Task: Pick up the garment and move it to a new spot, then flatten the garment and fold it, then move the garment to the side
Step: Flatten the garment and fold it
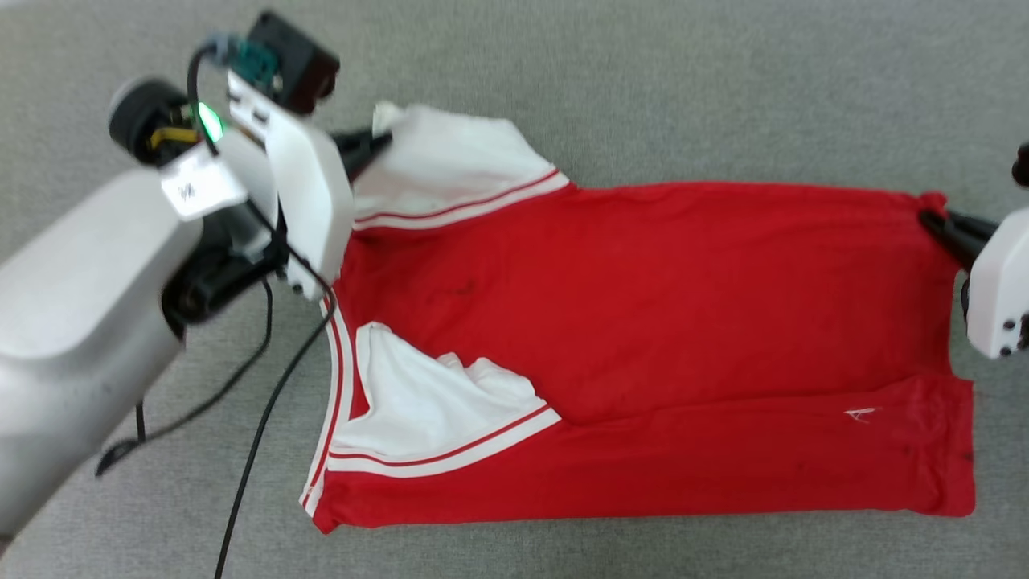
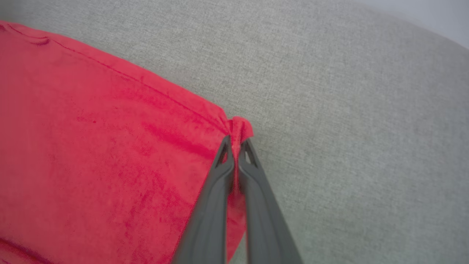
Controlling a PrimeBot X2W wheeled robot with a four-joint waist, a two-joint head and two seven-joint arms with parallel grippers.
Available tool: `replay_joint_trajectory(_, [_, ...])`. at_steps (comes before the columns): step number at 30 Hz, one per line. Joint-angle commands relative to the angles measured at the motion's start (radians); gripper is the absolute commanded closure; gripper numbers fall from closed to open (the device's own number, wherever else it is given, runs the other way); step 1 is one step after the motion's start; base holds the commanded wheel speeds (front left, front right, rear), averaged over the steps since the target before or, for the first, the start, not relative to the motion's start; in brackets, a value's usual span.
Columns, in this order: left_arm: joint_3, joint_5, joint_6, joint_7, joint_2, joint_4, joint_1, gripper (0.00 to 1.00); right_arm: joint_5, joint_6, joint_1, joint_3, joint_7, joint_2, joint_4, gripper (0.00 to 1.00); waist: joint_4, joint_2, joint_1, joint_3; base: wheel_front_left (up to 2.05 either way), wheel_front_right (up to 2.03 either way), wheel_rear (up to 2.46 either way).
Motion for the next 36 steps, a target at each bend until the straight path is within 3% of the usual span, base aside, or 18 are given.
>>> replay_joint_trajectory(1, [0.001,-0.006,0.012,-0.014,0.009,-0.013,0.033,1.00,0.009,-0.001,0.029,0.001,-0.018,-0.004,-0.007,1.00,0.002,0.0000,0.0001,-0.043,0.00,0.00,0.00])
replay_joint_trajectory(10, [-0.015,-0.047,0.102,-0.073,0.087,-0.152,0.232,1.00,0.022,-0.001,0.208,-0.040,-0.088,-0.031,-0.065,1.00,0.007,0.0000,0.0001,-0.142,0.00,0.00,0.00])
replay_joint_trajectory(20, [-0.042,-0.094,0.193,-0.132,0.142,-0.256,0.433,1.00,0.030,-0.001,0.437,-0.140,-0.112,-0.010,-0.152,1.00,0.019,0.0000,0.0001,-0.195,0.00,0.00,0.00])
replay_joint_trajectory(27, [-0.060,-0.122,0.222,-0.166,0.143,-0.243,0.527,1.00,0.012,-0.001,0.589,-0.226,-0.113,0.026,-0.211,1.00,0.023,0.0000,0.0001,-0.205,0.00,0.00,0.00])
replay_joint_trajectory(36, [-0.077,-0.148,0.219,-0.191,0.122,-0.178,0.587,1.00,-0.026,-0.001,0.707,-0.285,-0.076,0.087,-0.240,1.00,0.013,0.0000,0.0001,-0.197,0.00,0.00,0.00])
